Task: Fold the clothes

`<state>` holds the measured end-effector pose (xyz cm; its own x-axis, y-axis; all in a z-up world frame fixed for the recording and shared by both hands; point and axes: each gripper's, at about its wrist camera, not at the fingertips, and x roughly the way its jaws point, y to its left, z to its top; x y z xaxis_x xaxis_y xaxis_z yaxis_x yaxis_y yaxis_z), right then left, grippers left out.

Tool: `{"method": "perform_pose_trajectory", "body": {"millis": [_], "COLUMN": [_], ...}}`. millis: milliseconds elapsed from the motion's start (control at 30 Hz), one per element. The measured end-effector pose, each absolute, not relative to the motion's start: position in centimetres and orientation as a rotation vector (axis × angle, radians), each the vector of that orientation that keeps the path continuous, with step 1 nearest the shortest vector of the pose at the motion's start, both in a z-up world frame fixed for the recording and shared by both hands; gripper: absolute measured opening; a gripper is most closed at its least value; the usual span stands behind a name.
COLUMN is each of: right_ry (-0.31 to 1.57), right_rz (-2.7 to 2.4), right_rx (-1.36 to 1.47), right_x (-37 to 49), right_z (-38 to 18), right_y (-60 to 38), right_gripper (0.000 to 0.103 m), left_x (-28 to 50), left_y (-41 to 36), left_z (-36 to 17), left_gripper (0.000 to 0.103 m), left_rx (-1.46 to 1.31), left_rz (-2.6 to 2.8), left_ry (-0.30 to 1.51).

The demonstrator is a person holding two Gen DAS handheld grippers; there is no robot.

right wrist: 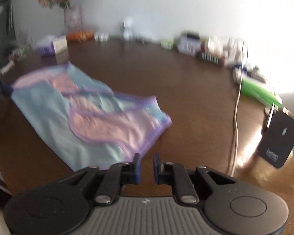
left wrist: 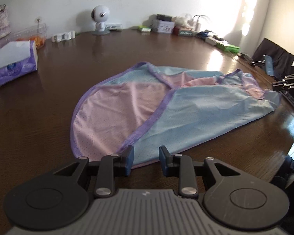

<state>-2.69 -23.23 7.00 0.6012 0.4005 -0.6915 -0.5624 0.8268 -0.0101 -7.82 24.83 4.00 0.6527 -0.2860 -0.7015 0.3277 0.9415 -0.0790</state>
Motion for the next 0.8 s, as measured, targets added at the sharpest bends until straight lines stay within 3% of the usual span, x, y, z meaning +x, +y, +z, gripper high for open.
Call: {"method": "perform_pose_trajectory", "body": {"millis": [100,267,500,567,633,667,733,800], "right_ry": [0.646,0.738,0.758,0.797,0.733,0.702,0.678,0.701], "right_rz": [0.643,0.659,0.641,0.652,0.698,0.722,0.739,0.717], "right_rx": [-0.18,-0.243,-0.281,-0.259,-0.21,-0.178,-0.155,-0.193], "right_x": [-4.0,-3.3,-5.0,-4.3,-3.5,-2.6,0.3,3.8], "right_z": [7.8,4.8,4.9,5.7,7.4,8.3,9.0,8.6], "right_y": [-21.2,-17.0,-19.6,-20.1,-20.3,-20.1,-18.5,-15.9], "right_gripper": [0.018,0.014,0.012,0.017,0.022,0.036,0.049,0.047], "left_x": [-6.0,-6.7,-7.8,-6.5,-3.5,-1.8,2.2,7.0], "left_y": [24.2,24.7,23.9,23.4,22.1,21.4,19.6,18.3], "left_z": [3.6,3.3,4.5,6.6,8.7,9.6,9.9,9.0], "left_gripper": [0.034,0.034,0.034,0.039,0.059,0.061,0.061,0.059], "left_rx": [0.088,0.094,0.091,0.117,0.18,0.215,0.237,0.21], "left_rz": [-0.348,-0.339,-0.397,-0.441,-0.459,-0.466,-0.506,-0.541], "left_ry": [0.789,0.788,0.824,0.775,0.72,0.693,0.69,0.742]}}
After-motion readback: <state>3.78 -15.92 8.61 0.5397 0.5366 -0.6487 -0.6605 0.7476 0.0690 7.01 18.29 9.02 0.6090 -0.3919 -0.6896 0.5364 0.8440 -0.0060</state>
